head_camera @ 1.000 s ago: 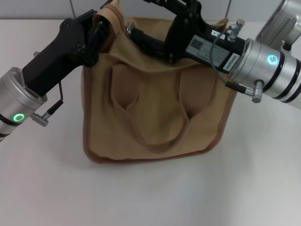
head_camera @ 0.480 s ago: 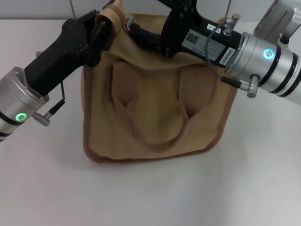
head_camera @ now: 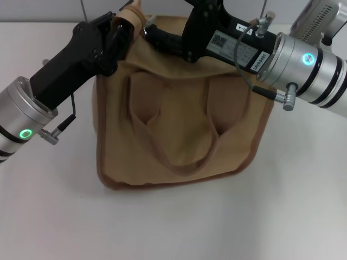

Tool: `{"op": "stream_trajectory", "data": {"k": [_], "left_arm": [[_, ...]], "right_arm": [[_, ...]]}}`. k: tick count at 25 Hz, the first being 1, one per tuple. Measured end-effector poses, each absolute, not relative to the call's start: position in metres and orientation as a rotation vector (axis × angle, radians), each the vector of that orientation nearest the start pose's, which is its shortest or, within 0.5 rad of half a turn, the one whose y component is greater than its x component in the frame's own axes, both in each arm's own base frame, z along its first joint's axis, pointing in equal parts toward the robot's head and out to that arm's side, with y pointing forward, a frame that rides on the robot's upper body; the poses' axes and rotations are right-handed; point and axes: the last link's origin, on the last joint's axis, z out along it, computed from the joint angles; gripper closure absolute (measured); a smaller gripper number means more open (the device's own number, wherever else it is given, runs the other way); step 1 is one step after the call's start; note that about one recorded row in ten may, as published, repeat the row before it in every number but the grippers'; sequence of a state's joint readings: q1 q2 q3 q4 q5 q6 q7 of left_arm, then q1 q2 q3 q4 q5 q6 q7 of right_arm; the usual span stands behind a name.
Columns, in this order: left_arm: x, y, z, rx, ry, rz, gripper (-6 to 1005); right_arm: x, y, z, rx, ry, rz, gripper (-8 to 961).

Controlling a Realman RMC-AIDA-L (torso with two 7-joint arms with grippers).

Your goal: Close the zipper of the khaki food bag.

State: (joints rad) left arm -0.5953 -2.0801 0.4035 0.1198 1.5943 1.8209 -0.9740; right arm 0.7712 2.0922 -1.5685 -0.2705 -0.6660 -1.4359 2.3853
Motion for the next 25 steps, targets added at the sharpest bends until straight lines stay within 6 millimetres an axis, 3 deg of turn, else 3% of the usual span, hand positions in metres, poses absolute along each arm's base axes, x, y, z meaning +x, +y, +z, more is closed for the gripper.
{"op": "stream_trajectory", "data": {"k": [6, 25], "left_arm": [[-0.2205, 0.3108, -0.0024, -2.175, -0.482, -1.636, 968], [-0.222, 0.3094, -0.0019, -2.168, -0.486, -1.638, 967]], "right_arm": [[0.1278, 0.3576, -0.0523, -2.174, 2.345, 1.733, 117], [0.1371, 0.352, -0.0563, -2.161, 2.368, 1.699, 118]]}}
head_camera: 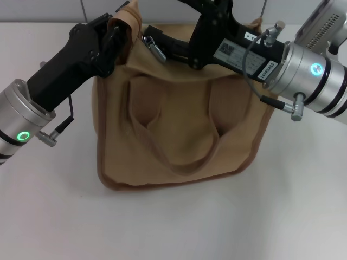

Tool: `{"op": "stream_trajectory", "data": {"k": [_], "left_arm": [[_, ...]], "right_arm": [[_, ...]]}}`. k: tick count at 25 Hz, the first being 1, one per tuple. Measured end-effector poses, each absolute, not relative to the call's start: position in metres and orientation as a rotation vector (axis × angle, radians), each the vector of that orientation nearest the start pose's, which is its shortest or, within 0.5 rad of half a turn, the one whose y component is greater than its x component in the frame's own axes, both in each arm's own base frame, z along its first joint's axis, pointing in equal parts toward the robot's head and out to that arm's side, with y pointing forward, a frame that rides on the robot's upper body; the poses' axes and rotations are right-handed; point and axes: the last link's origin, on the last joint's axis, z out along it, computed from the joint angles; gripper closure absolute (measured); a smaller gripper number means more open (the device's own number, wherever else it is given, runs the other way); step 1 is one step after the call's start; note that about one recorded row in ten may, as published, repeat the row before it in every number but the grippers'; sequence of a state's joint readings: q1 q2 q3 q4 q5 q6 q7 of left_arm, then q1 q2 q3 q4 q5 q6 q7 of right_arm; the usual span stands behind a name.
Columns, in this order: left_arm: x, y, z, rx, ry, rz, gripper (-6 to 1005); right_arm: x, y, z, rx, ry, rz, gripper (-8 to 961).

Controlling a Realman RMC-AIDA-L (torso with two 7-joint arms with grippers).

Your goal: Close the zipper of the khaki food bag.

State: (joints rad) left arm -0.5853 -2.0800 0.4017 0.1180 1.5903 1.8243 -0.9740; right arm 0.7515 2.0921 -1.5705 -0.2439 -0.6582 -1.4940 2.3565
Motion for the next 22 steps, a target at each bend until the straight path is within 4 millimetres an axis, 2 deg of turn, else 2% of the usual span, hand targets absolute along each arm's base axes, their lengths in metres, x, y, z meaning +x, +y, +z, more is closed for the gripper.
{"op": "stream_trajectory", "data": {"k": [3, 6, 12, 15, 16, 17, 20, 21, 22], "left_arm": [[-0.222, 0.309, -0.002, -2.166, -0.486, -1.638, 968], [-0.222, 0.309, -0.001, -2.162, -0.486, -1.639, 968], [-0.222, 0.309, -0.001, -2.161, -0.487, -1.642, 967], [-0.222, 0.309, -0.001, -2.161, -0.486, -1.642, 967], [-0.223, 0.309, -0.001, -2.161, -0.487, -1.642, 967], [-0.223, 0.309, -0.001, -2.161, -0.487, -1.642, 967], [-0.224, 0.306, 0.0, -2.157, -0.486, -1.649, 967], [-0.225, 0.303, 0.001, -2.153, -0.481, -1.66, 967], [-0.225, 0.303, 0.001, -2.153, -0.481, -1.66, 968]], "right_arm": [[0.139, 0.349, -0.054, -2.227, 2.283, 1.704, 118], [0.136, 0.343, -0.049, -2.355, 2.102, 1.748, 118], [0.138, 0.338, -0.052, -2.444, 2.017, 1.696, 118], [0.14, 0.337, -0.048, -2.501, 1.893, 1.698, 118], [0.144, 0.336, -0.038, -2.526, 1.734, 1.759, 118], [0.144, 0.336, -0.038, -2.526, 1.734, 1.759, 118], [0.152, 0.332, -0.016, -2.512, 1.418, 1.889, 118], [0.161, 0.327, -0.004, -2.479, 1.149, 1.915, 118], [0.161, 0.327, -0.004, -2.479, 1.149, 1.915, 118]]}}
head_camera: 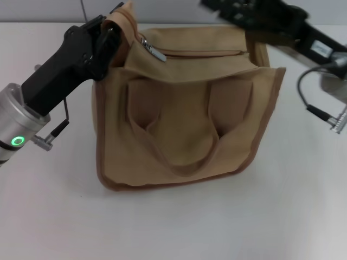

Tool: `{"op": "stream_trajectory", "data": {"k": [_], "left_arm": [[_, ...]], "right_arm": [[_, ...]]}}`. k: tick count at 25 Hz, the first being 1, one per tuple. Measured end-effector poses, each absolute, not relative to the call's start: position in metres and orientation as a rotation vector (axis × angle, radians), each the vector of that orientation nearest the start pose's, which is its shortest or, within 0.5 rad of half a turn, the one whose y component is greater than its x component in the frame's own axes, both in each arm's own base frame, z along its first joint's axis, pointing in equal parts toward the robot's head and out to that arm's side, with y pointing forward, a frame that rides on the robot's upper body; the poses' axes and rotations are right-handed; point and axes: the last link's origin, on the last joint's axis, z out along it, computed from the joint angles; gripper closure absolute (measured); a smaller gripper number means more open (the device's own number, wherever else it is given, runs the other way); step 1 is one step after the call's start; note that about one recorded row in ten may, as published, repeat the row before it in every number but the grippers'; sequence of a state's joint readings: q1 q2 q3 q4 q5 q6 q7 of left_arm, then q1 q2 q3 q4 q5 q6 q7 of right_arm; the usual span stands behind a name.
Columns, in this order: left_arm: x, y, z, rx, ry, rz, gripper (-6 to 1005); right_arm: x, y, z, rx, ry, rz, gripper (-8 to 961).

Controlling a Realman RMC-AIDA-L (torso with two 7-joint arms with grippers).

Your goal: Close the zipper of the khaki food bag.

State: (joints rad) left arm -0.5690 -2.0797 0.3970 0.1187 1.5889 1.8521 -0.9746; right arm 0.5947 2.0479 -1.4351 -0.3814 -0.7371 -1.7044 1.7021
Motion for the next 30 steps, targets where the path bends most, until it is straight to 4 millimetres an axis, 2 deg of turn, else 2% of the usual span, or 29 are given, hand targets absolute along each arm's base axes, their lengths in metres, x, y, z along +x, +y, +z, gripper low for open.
{"op": "stream_trajectory", "data": {"k": [3, 4, 5, 8, 9, 10, 13, 14, 15, 19, 26, 30], "left_arm": [[-0.227, 0.3, 0.002, -2.148, -0.477, -1.667, 968], [-0.228, 0.299, 0.003, -2.145, -0.478, -1.669, 968], [-0.228, 0.299, 0.003, -2.145, -0.478, -1.669, 967], [-0.228, 0.299, 0.003, -2.146, -0.478, -1.67, 967], [-0.228, 0.299, 0.003, -2.147, -0.478, -1.671, 967], [-0.228, 0.299, 0.003, -2.147, -0.478, -1.671, 967], [-0.228, 0.299, 0.003, -2.148, -0.483, -1.675, 968], [-0.227, 0.299, 0.003, -2.148, -0.483, -1.676, 968], [-0.227, 0.299, 0.003, -2.148, -0.483, -1.676, 968], [-0.225, 0.3, 0.002, -2.15, -0.481, -1.681, 967], [-0.224, 0.3, 0.001, -2.147, -0.488, -1.69, 967], [-0.222, 0.302, 0.001, -2.146, -0.485, -1.699, 967]], "right_arm": [[0.178, 0.318, 0.005, -2.389, 0.726, 1.846, 118], [0.186, 0.31, 0.004, -2.317, 0.479, 1.765, 118], [0.186, 0.31, 0.004, -2.317, 0.479, 1.765, 118], [0.192, 0.301, -0.004, -2.235, 0.152, 1.594, 118], [0.193, 0.297, -0.015, -2.202, -0.033, 1.468, 118], [0.193, 0.297, -0.015, -2.202, -0.033, 1.468, 118], [0.189, 0.295, -0.027, -2.165, -0.184, 1.376, 118], [0.185, 0.293, -0.031, -2.126, -0.298, 1.326, 118], [0.185, 0.293, -0.031, -2.126, -0.298, 1.326, 118], [0.179, 0.294, -0.036, -2.047, -0.515, 1.201, 119], [0.18, 0.297, -0.034, -1.92, -0.62, 1.094, 119], [0.18, 0.299, -0.042, -1.913, -0.676, 1.002, 119]]}}
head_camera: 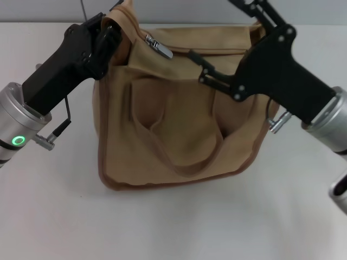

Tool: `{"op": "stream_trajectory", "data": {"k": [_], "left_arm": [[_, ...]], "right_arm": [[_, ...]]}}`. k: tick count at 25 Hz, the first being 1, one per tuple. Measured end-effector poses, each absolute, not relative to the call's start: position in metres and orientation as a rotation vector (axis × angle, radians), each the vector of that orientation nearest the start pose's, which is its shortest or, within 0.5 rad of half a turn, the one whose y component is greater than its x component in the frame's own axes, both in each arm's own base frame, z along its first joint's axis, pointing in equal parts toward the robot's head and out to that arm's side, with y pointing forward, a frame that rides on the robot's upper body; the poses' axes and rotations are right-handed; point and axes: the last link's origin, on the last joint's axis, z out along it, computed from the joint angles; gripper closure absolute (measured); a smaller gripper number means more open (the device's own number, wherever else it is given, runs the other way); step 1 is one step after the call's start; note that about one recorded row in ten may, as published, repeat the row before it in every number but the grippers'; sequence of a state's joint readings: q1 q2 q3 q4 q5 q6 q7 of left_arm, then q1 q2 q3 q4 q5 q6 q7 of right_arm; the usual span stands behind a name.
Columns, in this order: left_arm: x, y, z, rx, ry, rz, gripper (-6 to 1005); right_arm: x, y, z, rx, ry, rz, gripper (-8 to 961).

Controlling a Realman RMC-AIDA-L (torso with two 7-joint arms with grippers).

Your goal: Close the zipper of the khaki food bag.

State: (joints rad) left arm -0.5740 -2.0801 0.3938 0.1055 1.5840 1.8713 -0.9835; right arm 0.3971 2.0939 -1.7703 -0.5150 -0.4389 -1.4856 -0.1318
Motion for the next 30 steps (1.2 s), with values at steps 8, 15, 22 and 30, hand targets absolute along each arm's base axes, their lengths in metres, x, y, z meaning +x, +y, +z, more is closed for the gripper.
{"op": "stream_trajectory", "data": {"k": [8, 15, 22, 30], "left_arm": [[-0.219, 0.305, 0.001, -2.14, -0.478, -1.707, 968], [-0.217, 0.305, 0.0, -2.138, -0.481, -1.715, 968], [-0.217, 0.304, 0.0, -2.138, -0.48, -1.719, 968], [-0.217, 0.304, 0.0, -2.136, -0.478, -1.718, 967]], "right_arm": [[0.173, 0.304, -0.057, -1.929, -0.738, 0.919, 119], [0.167, 0.31, -0.062, -1.942, -0.745, 0.874, 119], [0.163, 0.313, -0.064, -1.942, -0.722, 0.886, 119], [0.161, 0.313, -0.068, -1.949, -0.718, 0.877, 119]]}}
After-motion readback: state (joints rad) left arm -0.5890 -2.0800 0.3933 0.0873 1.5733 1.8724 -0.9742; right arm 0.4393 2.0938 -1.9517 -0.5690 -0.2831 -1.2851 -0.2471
